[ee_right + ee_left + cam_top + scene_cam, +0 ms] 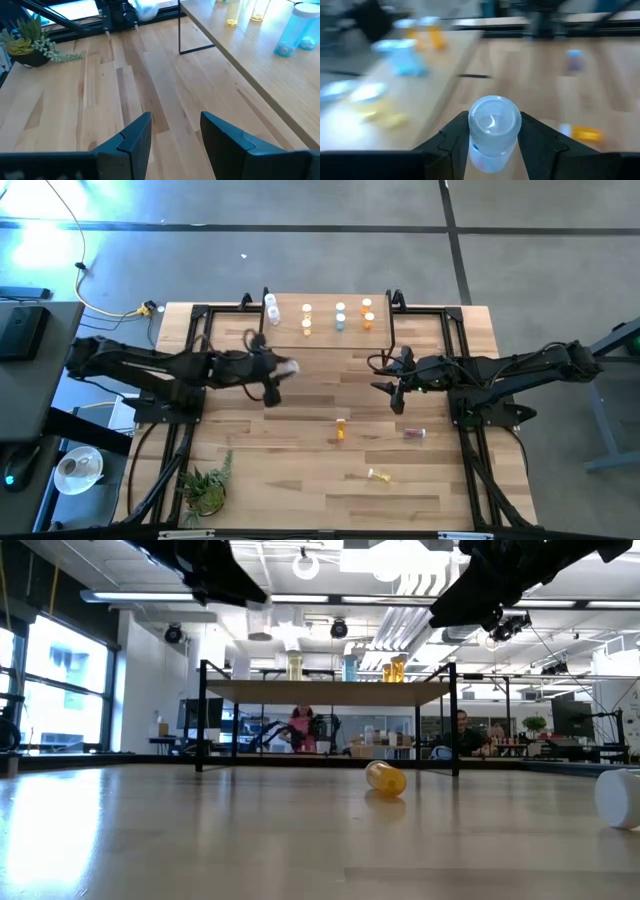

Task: Pick and place medicine bottles onto shelf by color
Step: Put the transparent pill bottle on the shelf aligned with the other transparent pill bottles

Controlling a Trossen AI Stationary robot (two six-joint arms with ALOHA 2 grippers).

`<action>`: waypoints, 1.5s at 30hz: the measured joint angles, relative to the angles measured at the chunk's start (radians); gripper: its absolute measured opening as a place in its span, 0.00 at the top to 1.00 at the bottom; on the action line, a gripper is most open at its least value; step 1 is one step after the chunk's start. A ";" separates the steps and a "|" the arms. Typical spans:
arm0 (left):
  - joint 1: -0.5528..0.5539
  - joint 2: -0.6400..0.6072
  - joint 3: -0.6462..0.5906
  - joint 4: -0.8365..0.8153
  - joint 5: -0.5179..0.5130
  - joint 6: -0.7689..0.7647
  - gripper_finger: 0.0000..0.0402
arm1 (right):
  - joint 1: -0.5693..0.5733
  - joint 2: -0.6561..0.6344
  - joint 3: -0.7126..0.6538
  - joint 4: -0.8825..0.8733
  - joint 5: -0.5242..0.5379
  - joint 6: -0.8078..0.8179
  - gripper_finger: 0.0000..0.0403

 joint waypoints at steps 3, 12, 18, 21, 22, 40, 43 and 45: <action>0.018 -0.066 0.000 -0.071 -0.056 -0.011 0.66 | 0.000 0.000 0.000 -0.004 0.002 0.000 0.60; 0.192 -0.113 0.000 -0.143 -0.092 -0.076 0.66 | 0.000 0.067 0.001 0.002 0.002 0.000 0.60; 0.324 -0.097 0.000 -0.155 -0.054 -0.139 0.66 | 0.000 0.115 0.001 0.019 0.002 0.002 0.60; 0.368 -0.091 0.000 -0.159 0.001 -0.174 0.66 | 0.000 0.116 0.001 0.026 0.002 0.001 0.60; 0.378 -0.086 0.000 -0.159 0.022 -0.183 0.66 | 0.000 0.116 0.001 0.032 0.002 0.001 0.60; 0.400 0.009 0.000 -0.136 -0.014 -0.198 0.66 | 0.000 0.116 0.001 0.064 0.002 0.000 0.60; 0.400 0.009 0.000 -0.140 -0.014 -0.196 0.66 | 0.000 0.116 0.001 0.064 0.002 0.000 0.60; 0.400 0.009 0.000 -0.143 -0.012 -0.195 0.66 | 0.000 0.116 0.001 0.064 0.002 0.000 0.60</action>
